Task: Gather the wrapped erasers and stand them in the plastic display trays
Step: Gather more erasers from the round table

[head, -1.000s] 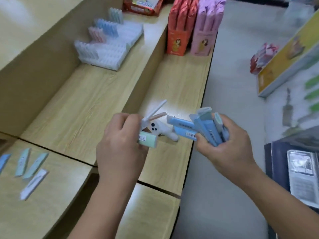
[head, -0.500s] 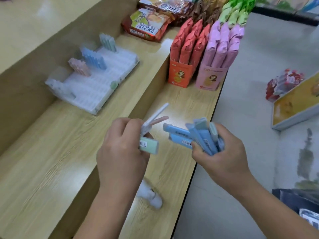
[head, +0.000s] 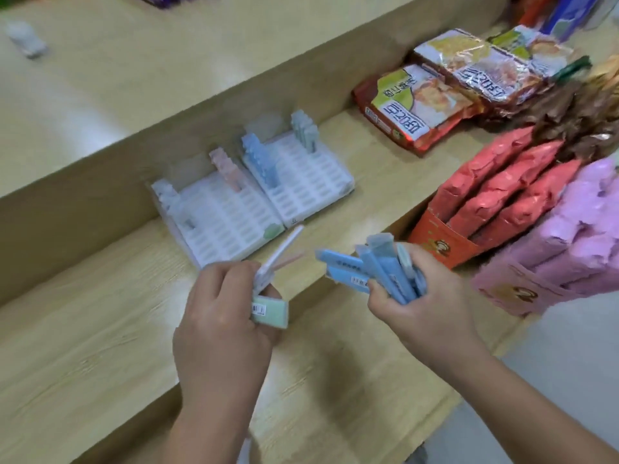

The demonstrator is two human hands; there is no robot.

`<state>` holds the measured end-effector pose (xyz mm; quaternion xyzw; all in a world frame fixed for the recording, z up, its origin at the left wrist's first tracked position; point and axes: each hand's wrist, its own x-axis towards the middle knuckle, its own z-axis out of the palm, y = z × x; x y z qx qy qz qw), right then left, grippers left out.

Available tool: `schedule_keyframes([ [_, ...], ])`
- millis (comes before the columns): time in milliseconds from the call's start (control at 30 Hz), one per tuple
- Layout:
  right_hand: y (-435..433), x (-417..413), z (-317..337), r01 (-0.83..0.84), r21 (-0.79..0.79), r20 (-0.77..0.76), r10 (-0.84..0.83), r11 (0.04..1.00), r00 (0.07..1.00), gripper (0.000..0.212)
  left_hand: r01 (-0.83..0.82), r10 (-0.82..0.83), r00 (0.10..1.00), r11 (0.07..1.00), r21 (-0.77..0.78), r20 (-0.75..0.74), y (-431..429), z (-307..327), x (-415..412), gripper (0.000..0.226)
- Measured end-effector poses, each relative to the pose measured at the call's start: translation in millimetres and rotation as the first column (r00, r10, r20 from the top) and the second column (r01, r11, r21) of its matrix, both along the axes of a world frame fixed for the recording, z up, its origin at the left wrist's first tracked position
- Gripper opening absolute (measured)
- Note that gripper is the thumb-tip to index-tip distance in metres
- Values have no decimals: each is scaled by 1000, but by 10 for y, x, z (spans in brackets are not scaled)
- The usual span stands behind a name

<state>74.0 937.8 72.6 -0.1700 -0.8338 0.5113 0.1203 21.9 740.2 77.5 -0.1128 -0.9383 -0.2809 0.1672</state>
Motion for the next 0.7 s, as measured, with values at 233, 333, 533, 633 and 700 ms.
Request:
schedule_keyframes([
  [233,-57,-761,-47,-207,21,65,206,978,977,27,-197,197,980,980,8,15,-229,27,-265,15],
  [333,-84,-1007,-71,-251,24,64,249,968,966,22,-234,234,972,972,30,-11,-290,-12,-470,14],
  [533,226,-1393,5,-156,143,-21,161,977,987,31,-194,194,978,981,14,-75,-139,73,-772,11],
  [633,514,-1577,-17,-26,135,-45,32,990,998,26,-202,202,975,979,7,-94,-71,140,-911,11],
  [700,693,-1713,-72,19,115,-41,-15,993,999,29,-240,238,966,971,-7,-103,-75,159,-975,11],
])
